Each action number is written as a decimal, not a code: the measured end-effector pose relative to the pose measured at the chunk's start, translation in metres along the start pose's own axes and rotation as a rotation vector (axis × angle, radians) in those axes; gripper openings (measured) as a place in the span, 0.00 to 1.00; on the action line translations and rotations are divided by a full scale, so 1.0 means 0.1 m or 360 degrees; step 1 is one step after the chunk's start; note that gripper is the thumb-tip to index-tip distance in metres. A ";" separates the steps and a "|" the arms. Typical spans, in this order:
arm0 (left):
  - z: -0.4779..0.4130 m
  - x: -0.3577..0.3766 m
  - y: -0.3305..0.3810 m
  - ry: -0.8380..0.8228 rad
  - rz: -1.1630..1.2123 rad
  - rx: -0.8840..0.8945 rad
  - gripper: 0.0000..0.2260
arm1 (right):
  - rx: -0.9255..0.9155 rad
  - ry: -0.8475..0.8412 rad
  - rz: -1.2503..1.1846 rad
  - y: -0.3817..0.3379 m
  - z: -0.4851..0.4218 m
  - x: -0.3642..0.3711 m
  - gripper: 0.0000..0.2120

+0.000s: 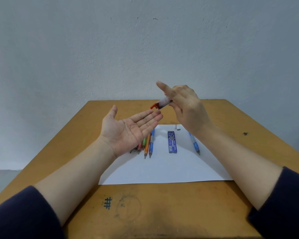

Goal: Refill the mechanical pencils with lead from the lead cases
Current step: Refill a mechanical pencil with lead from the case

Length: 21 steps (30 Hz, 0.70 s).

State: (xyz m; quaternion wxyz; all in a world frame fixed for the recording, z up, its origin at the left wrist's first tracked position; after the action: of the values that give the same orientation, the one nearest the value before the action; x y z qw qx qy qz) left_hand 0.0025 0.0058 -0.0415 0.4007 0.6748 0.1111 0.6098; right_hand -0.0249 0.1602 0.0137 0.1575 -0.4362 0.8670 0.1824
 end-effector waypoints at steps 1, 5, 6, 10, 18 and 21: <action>0.00 0.00 0.00 0.0002 -0.0002 0.0001 0.43 | 0.0018 -0.0002 -0.0015 0.00 -0.01 0.00 0.27; -0.01 0.00 0.00 0.0012 -0.0004 0.0002 0.43 | -0.0050 0.0025 0.0066 0.03 0.04 0.02 0.17; -0.01 0.00 0.00 0.0015 -0.0001 0.0004 0.43 | -0.0062 0.0020 0.0076 0.04 0.05 0.02 0.15; -0.01 0.00 0.00 0.0009 0.0003 0.0001 0.43 | -0.0075 0.0004 0.0074 0.02 0.04 0.01 0.17; 0.00 0.00 0.00 0.0012 0.0009 0.0004 0.43 | -0.0093 0.0022 0.0095 0.03 0.05 0.02 0.14; 0.00 0.00 0.00 0.0013 0.0008 0.0002 0.43 | -0.0075 0.0024 0.0096 0.02 0.04 0.02 0.16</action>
State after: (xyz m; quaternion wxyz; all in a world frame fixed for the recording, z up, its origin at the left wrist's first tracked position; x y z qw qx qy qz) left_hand 0.0022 0.0056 -0.0412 0.3982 0.6729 0.1114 0.6134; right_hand -0.0273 0.1621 0.0098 0.1350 -0.4148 0.8764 0.2042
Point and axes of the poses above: each hand's wrist, its own z-axis away from the middle knuckle, its own x-axis out of the palm, y = z × x, the point moved 5 cm from there along -z, towards the middle knuckle, and after that the axes turned 6 degrees about -z, right-handed, at the moved point
